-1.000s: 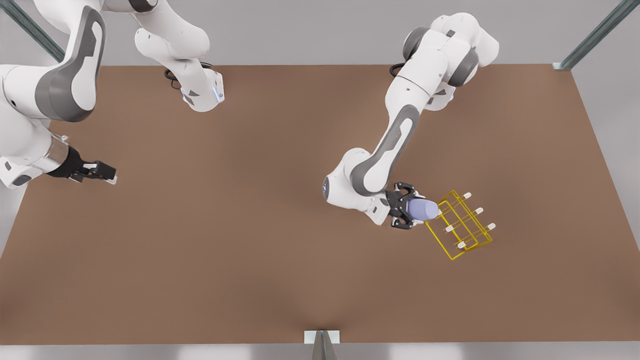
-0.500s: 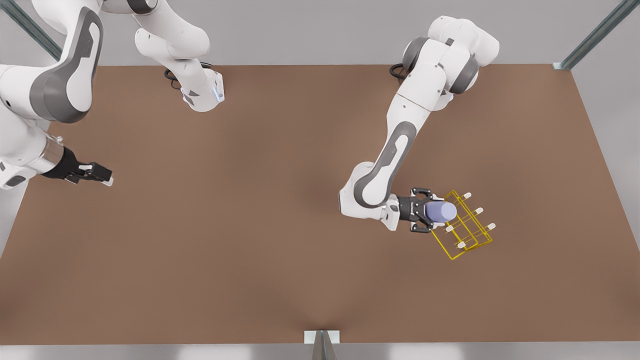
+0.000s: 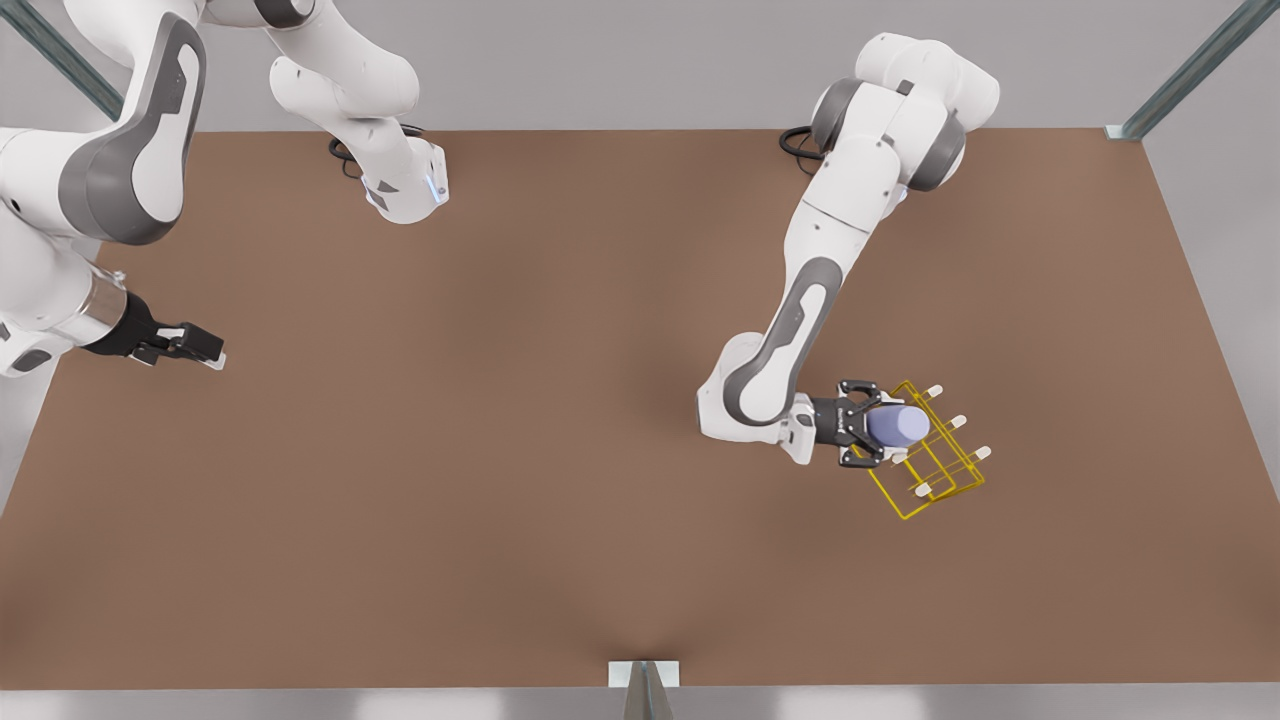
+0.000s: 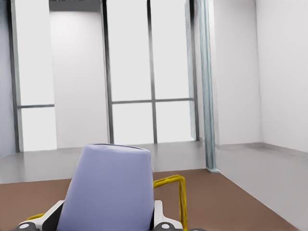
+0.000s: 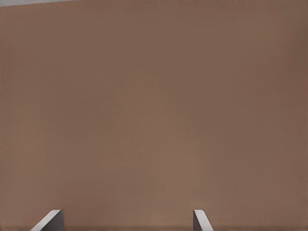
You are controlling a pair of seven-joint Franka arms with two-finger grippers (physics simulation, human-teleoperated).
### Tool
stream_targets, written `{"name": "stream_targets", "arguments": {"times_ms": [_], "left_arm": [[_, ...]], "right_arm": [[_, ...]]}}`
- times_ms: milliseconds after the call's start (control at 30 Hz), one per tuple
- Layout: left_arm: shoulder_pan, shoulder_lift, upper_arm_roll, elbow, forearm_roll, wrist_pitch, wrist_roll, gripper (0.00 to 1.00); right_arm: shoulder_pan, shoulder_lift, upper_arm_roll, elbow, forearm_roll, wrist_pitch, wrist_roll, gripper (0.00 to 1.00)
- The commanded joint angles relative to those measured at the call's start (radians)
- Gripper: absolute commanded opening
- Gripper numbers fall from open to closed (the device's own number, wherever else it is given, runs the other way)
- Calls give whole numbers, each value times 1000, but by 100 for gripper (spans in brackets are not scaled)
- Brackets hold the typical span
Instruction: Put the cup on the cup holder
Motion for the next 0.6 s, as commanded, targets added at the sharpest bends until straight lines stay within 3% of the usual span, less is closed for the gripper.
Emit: {"name": "stream_targets", "arguments": {"times_ms": [0, 133, 167, 400, 567], "left_arm": [[2, -1, 0, -9, 8, 13, -94, 79], [7, -3, 2, -28, 9, 18, -106, 79], [7, -4, 0, -28, 9, 21, -102, 99], [7, -13, 0, -31, 8, 13, -94, 100], [-11, -107, -15, -29, -44, 6, -13, 100]], "right_arm": [[0, -1, 0, 1, 0, -1, 2, 100], [0, -1, 0, -1, -1, -1, 3, 100], [0, -1, 0, 1, -1, -1, 2, 100], [0, 1, 0, 1, -1, -1, 2, 100], [0, 2, 0, -1, -1, -1, 2, 100]]}}
